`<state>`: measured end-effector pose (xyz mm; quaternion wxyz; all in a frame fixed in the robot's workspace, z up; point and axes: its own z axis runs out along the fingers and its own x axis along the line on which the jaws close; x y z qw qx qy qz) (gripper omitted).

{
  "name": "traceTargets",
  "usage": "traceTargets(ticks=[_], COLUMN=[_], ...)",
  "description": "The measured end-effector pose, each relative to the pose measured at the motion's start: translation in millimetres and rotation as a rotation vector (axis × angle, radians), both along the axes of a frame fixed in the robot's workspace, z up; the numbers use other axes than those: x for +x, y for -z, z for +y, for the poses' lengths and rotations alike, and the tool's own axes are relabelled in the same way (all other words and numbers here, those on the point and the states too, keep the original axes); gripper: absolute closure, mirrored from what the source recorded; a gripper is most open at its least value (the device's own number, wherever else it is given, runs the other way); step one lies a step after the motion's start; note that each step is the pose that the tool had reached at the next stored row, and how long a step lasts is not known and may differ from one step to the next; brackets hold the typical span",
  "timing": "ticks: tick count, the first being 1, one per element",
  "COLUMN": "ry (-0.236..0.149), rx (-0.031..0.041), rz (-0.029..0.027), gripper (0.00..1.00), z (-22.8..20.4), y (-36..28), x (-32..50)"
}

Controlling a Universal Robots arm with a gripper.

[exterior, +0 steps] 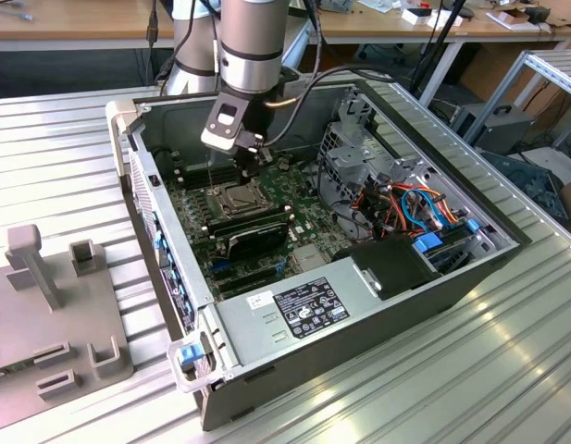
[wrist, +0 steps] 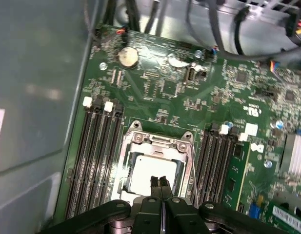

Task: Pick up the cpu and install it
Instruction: 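Install the first cpu locking lever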

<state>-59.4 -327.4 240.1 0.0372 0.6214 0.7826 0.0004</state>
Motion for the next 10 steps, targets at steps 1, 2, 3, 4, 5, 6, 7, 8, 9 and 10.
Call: traceTargets(ticks=[1,2,3,4,5,6,7,8,9,10], ry=[-0.023,-0.042,-0.075,-0.094,-0.112,-0.157,-0.179,-0.199,-0.215,-0.234], rx=[0.0000,0.0000,-0.0001,0.0000,0.0001,0.0000,0.0000,0.0000,0.0000,0.0000], rz=[0.0000,0.0000,0.0000,0.0000,-0.0001,0.0000,-0.0001,0.0000,0.0000,-0.0001], gripper=[0.89,0.89,0.89,0.89,0.89,0.89,0.89,0.89,0.89,0.89], z=[0.0,0.0,0.0,0.0,0.0,0.0,0.0,0.0,0.0,0.0], y=[0.1,0.1,0.2,0.2,0.3,0.4,0.5,0.5,0.5,0.6], x=[0.0,0.0,0.0,0.0,0.0,0.0,0.0,0.0,0.0,0.0])
